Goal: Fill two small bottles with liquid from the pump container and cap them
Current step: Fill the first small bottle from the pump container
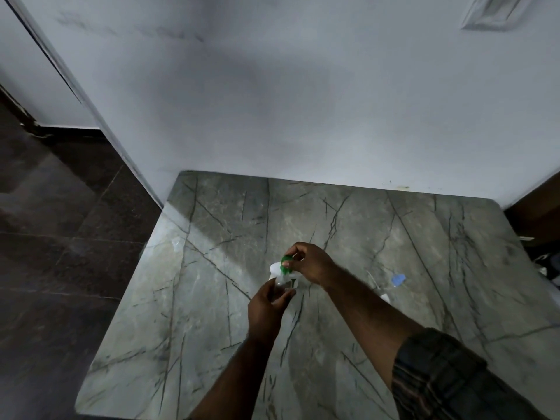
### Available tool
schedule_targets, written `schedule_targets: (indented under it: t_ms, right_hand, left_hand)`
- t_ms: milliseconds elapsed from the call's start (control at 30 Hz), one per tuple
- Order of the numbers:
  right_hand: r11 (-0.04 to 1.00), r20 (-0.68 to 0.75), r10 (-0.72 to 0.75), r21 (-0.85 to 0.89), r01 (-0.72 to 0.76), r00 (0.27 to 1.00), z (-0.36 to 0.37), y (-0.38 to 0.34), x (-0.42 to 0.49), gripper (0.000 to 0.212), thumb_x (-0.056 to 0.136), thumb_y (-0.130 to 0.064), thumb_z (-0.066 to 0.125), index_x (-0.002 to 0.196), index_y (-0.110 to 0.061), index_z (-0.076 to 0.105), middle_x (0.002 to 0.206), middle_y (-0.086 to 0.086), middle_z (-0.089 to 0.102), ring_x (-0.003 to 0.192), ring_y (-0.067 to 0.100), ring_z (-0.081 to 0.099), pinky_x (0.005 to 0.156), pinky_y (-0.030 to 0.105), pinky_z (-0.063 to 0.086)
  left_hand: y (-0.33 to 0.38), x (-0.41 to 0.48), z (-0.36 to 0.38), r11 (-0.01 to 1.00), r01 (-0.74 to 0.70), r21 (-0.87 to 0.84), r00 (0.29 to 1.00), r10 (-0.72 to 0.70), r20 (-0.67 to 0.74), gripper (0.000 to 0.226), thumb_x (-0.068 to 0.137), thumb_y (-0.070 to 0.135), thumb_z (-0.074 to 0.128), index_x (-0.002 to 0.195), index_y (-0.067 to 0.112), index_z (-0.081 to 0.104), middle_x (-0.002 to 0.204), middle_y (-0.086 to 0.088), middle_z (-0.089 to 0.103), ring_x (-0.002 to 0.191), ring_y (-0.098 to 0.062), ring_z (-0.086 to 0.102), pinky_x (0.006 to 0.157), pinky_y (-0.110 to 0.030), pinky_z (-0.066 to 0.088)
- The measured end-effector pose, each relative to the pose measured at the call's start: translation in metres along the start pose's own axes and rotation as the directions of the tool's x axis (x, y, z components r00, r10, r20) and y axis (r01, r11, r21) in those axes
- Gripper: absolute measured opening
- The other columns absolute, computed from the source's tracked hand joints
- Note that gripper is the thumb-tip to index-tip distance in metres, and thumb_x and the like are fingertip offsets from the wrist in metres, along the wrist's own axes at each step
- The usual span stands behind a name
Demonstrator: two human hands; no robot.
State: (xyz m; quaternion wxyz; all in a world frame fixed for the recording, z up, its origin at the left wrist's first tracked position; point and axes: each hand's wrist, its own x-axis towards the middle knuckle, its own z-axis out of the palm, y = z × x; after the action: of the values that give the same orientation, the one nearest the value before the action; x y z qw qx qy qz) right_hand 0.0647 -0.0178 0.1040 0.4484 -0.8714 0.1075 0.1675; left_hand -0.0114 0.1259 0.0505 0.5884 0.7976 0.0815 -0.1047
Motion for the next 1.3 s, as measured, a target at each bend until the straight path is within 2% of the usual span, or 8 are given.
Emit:
schedule_targets:
  t_ms: [100, 233, 400, 600, 733, 967, 1133, 1300]
  right_hand:
    - [1.0, 0.006, -0.011, -0.012, 0.012, 1.0, -0.001, -0.001, 0.003, 0.022, 0.082, -0.022, 0.078, 0.102, -0.014, 0.071, 0.088, -0.007, 0.066, 0.08, 0.007, 0.06, 0.061, 0.016, 0.041]
    - [0.998, 0.009, -0.021, -0.058, 0.021, 1.0, -0.001, 0.001, 0.006, 0.021, 0.082, -0.025, 0.078, 0.1, -0.017, 0.07, 0.09, -0.008, 0.067, 0.082, 0.007, 0.06, 0.064, 0.017, 0.042]
    - [0.996, 0.016, -0.019, -0.092, 0.021, 1.0, 0.0, 0.003, 0.006, 0.02, 0.082, -0.028, 0.078, 0.098, -0.02, 0.069, 0.088, -0.012, 0.065, 0.077, -0.002, 0.056, 0.062, 0.015, 0.04]
    - [0.997, 0.011, -0.015, -0.072, 0.016, 1.0, -0.004, -0.003, 0.005, 0.018, 0.081, -0.024, 0.078, 0.096, -0.02, 0.07, 0.082, -0.016, 0.062, 0.076, -0.003, 0.056, 0.062, 0.015, 0.039]
    - [0.995, 0.011, -0.027, -0.092, 0.028, 1.0, 0.0, 0.0, 0.005, 0.022, 0.082, -0.025, 0.078, 0.1, -0.016, 0.07, 0.09, -0.008, 0.065, 0.081, 0.006, 0.058, 0.061, 0.015, 0.04]
    - [0.997, 0.023, -0.02, -0.074, 0.022, 1.0, -0.007, -0.008, 0.004, 0.023, 0.081, -0.022, 0.079, 0.1, -0.014, 0.071, 0.093, -0.005, 0.07, 0.084, 0.008, 0.06, 0.061, 0.014, 0.039]
    - [0.991, 0.05, -0.027, -0.126, 0.033, 0.998, -0.004, -0.006, 0.003, 0.021, 0.083, -0.023, 0.077, 0.099, -0.014, 0.068, 0.102, 0.002, 0.072, 0.096, 0.016, 0.065, 0.075, 0.024, 0.049]
    - [0.989, 0.049, -0.059, -0.135, 0.065, 0.997, -0.008, -0.01, 0.0, 0.027, 0.083, -0.023, 0.077, 0.104, -0.009, 0.069, 0.106, 0.006, 0.072, 0.1, 0.02, 0.066, 0.087, 0.032, 0.051]
  left_hand:
    - [-0.006, 0.0, -0.003, 0.999, 0.023, 0.025, 1.0, -0.023, 0.015, 0.038, 0.079, 0.03, 0.082, 0.113, 0.032, 0.066, 0.098, 0.016, 0.075, 0.09, 0.007, 0.069, 0.072, -0.007, 0.052]
    - [-0.014, 0.006, -0.004, 0.996, 0.076, 0.036, 0.996, -0.077, 0.033, 0.043, 0.078, 0.034, 0.082, 0.117, 0.03, 0.065, 0.103, 0.015, 0.074, 0.094, 0.004, 0.069, 0.084, -0.019, 0.058]
    - [-0.017, 0.008, -0.003, 0.995, 0.096, 0.008, 0.995, -0.096, 0.013, 0.044, 0.076, 0.036, 0.083, 0.116, 0.03, 0.067, 0.1, 0.015, 0.075, 0.091, 0.004, 0.07, 0.085, -0.024, 0.059]
    - [-0.014, 0.009, -0.005, 0.995, 0.1, 0.005, 0.995, -0.1, 0.005, 0.049, 0.075, 0.038, 0.084, 0.119, 0.025, 0.069, 0.108, 0.01, 0.074, 0.097, -0.005, 0.071, 0.088, -0.032, 0.061]
    - [-0.014, 0.01, -0.004, 0.994, 0.106, 0.02, 0.994, -0.106, 0.006, 0.047, 0.075, 0.036, 0.084, 0.119, 0.024, 0.07, 0.105, 0.009, 0.075, 0.094, -0.004, 0.071, 0.086, -0.03, 0.061]
    - [-0.007, 0.008, -0.006, 0.996, 0.088, 0.023, 0.996, -0.089, 0.014, 0.045, 0.076, 0.035, 0.084, 0.118, 0.025, 0.071, 0.103, 0.01, 0.076, 0.093, -0.003, 0.071, 0.087, -0.028, 0.061]
    - [-0.011, 0.008, -0.006, 0.994, 0.098, 0.049, 0.993, -0.101, 0.054, 0.043, 0.077, 0.034, 0.083, 0.117, 0.027, 0.07, 0.102, 0.012, 0.075, 0.092, -0.002, 0.07, 0.086, -0.029, 0.061]
    - [-0.007, 0.007, -0.009, 0.994, 0.064, 0.087, 0.996, -0.068, 0.05, 0.036, 0.076, 0.037, 0.083, 0.109, 0.029, 0.071, 0.095, 0.013, 0.074, 0.083, 0.006, 0.069, 0.068, -0.01, 0.055]
